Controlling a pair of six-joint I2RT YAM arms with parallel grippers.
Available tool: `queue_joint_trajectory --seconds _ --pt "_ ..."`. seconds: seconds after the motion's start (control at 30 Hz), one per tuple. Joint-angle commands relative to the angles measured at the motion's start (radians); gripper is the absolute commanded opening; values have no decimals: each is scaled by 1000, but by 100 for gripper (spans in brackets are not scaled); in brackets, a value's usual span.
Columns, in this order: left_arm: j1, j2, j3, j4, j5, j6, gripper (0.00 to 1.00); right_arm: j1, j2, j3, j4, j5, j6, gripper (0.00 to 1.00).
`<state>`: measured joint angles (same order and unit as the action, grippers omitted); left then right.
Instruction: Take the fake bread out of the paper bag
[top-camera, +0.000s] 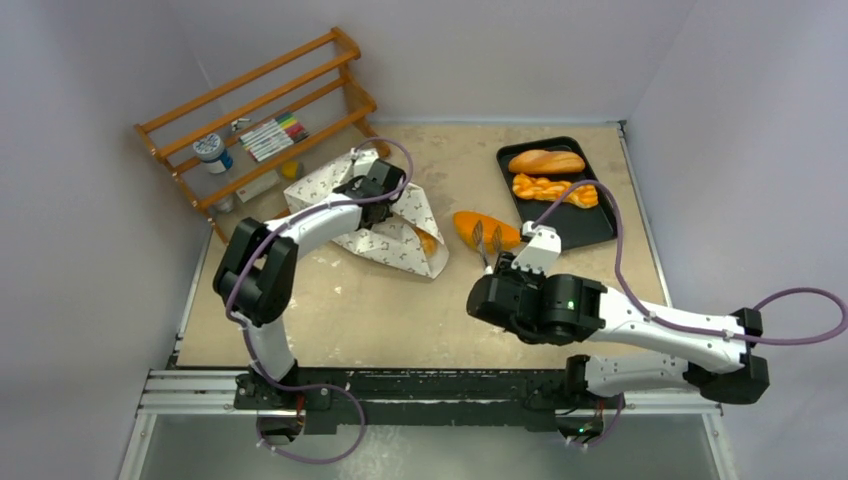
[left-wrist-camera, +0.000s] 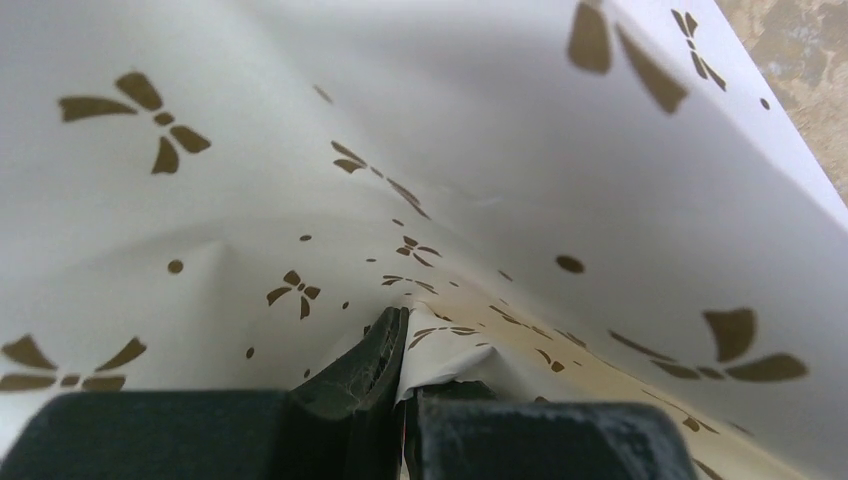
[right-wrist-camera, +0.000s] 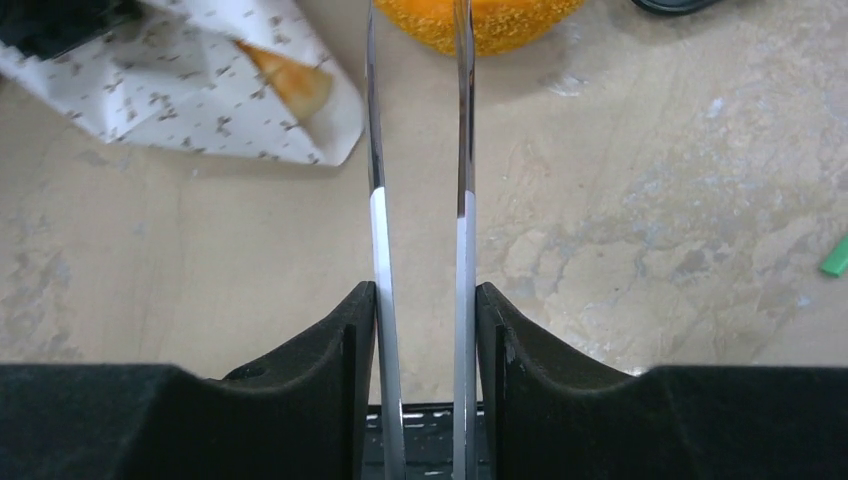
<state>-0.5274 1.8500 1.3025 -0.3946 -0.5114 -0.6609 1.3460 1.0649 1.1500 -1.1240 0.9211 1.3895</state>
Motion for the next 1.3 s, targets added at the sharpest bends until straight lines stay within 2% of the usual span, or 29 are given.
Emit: queue_joint_trajectory --seconds 0.0,0.13,0.4,0.7,0.87,1.0,1.27 --pt "27 -124 -59 29 -64 0 0 -93 37 -19 45 -33 -29 41" --pt "26 -200 -111 34 -63 -11 0 -150 91 -2 132 -59 -165 46" --pt "27 -282 -163 38 -38 -23 0 -221 217 85 176 -75 -352 60" --pt "27 -297 -183 49 -18 -19 0 -244 242 88 183 -119 -368 62" --pt "28 -306 -195 53 -15 -19 0 -244 261 15 256 -217 -371 67" --pt "29 -319 -201 43 -30 -10 0 -243 290 -69 381 -293 -384 71" --pt "35 -349 -190 15 -60 7 0 -227 311 -174 621 -427 -473 72"
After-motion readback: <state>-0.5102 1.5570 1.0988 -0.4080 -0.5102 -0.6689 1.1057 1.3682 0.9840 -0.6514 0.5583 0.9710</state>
